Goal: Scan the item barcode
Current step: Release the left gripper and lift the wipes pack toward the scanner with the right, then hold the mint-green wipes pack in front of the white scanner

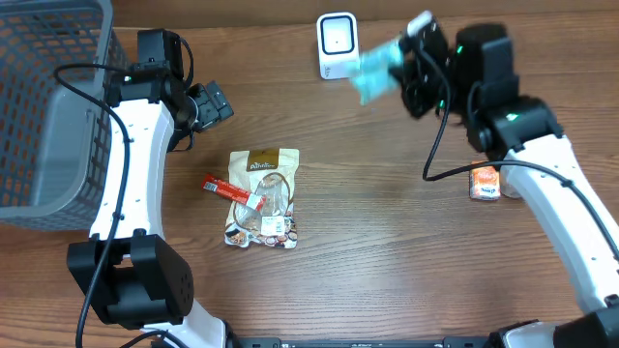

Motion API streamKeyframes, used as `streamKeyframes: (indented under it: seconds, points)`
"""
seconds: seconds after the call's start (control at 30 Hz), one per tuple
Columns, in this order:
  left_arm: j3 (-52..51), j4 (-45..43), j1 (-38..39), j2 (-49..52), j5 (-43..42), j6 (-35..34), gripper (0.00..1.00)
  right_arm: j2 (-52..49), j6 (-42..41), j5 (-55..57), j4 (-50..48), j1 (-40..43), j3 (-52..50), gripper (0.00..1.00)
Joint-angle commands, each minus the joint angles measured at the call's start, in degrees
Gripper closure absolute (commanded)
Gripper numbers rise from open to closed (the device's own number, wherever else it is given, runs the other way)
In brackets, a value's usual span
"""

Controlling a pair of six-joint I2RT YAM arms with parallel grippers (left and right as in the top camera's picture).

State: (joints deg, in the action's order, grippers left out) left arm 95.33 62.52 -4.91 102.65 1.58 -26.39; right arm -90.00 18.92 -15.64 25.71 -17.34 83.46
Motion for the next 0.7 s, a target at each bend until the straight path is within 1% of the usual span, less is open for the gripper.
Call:
streamKeyframes:
  seconds: [0.0, 0.03, 0.2, 0.27, 0.5, 0.67]
  points:
    - [0.72, 0.07, 0.04, -0.39, 0.33, 0.70, 0.00, 0.59, 10.67, 5.86, -3.50, -0.63, 3.02, 0.97]
    - [0.72, 0.04, 0.04, -0.39, 0.33, 0.70, 0.00, -0.22, 15.74, 8.96, -6.01, -1.22, 3.02, 0.97]
    - [0.72, 0.07, 0.04, -0.39, 0.33, 0.70, 0.00, -3.61, 26.77, 16.70, -11.87, -4.44, 3.02, 0.97]
    - [0.72, 0.04, 0.04, -0.39, 0.33, 0.68, 0.00, -6.49, 30.73, 22.91, -17.16, -7.23, 3.02, 0.96]
    - [0.72, 0.07, 0.07, -0.39, 0.35, 0.70, 0.00, -15.43, 41.44, 30.14, -27.04, -10.47, 3.02, 0.97]
    - [0.72, 0.04, 0.04, -0.39, 0.33, 0.70, 0.00, -21.73, 42.73, 33.42, -36.50, -10.78, 3.02, 0.97]
